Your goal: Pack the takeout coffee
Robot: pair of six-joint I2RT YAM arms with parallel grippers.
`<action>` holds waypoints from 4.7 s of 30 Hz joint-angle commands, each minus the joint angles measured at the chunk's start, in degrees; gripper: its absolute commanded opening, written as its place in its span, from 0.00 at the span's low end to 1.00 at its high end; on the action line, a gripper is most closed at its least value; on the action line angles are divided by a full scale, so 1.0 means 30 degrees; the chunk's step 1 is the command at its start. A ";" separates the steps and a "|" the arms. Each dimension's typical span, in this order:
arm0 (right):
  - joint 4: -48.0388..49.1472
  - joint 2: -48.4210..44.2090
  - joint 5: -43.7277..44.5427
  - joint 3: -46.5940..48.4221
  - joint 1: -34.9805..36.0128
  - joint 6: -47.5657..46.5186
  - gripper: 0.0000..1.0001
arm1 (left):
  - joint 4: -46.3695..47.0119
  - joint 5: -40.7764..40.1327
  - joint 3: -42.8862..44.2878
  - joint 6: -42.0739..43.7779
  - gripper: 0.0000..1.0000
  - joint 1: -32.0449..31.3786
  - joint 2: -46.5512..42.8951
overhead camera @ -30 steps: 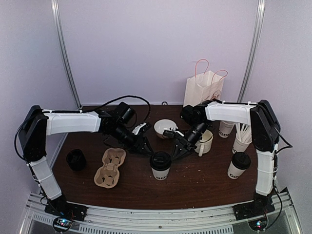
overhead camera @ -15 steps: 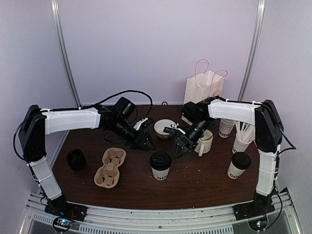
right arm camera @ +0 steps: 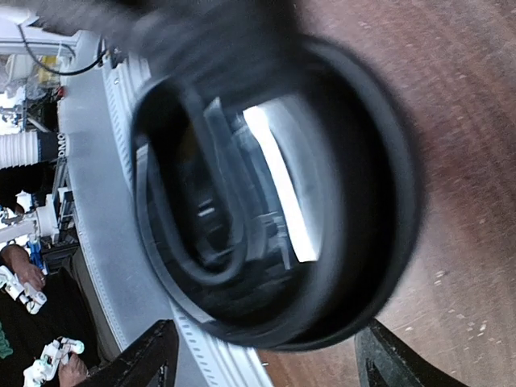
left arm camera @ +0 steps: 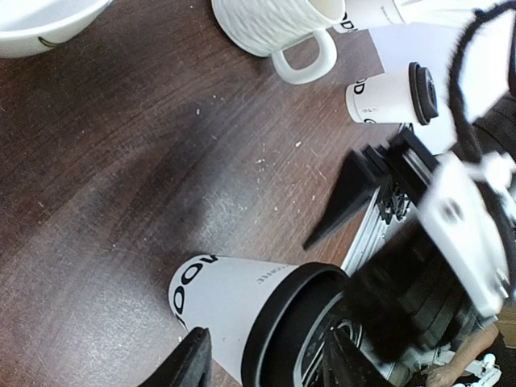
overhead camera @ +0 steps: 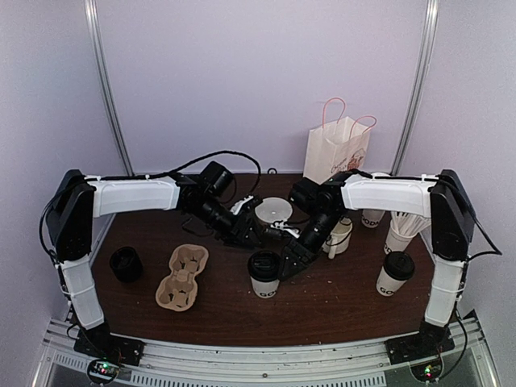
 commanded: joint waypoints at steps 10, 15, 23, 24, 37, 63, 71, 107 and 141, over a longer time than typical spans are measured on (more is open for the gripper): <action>-0.0559 0.2733 0.1538 0.3090 -0.2829 0.1412 0.72 | 0.1171 0.0637 -0.0999 -0.0654 0.39 -0.0012 -0.0570; -0.0715 0.2586 0.0967 0.2928 -0.2816 0.1184 0.72 | 0.0606 -0.0064 -0.0668 -0.0835 0.40 -0.0026 -0.0470; 0.0888 -0.0268 -0.0572 -0.0046 -0.2819 0.1290 0.78 | 0.0922 -0.0727 0.0205 -0.1094 0.51 0.0012 -0.1284; 0.1280 -0.0708 -0.0806 -0.0528 -0.2805 0.1516 0.80 | 0.0925 -0.0816 0.0293 -0.1147 0.51 0.0004 -0.1316; 0.3833 -0.1457 -0.1571 -0.2199 -0.0252 0.3693 0.82 | 0.1434 -0.0434 -0.0120 -0.1905 0.41 0.0608 -0.0072; 0.2889 0.0692 0.2009 -0.0794 -0.0292 0.3905 0.78 | 0.1671 0.0784 -0.2062 -0.1938 0.33 0.0618 0.0780; 0.2161 0.2732 0.4693 -0.0668 -0.0270 0.3717 0.76 | 0.1432 0.0145 -0.2890 -0.1540 0.32 0.0618 0.1197; -0.0583 -0.0633 0.1622 0.2496 -0.0866 -0.0308 0.87 | 0.0418 -0.1115 -0.0977 -0.1455 0.49 0.0706 -0.1881; -0.1139 0.1011 0.1710 0.3967 -0.0663 -0.0788 0.79 | 0.1588 0.0088 -0.1325 -0.1284 0.36 0.0510 0.0235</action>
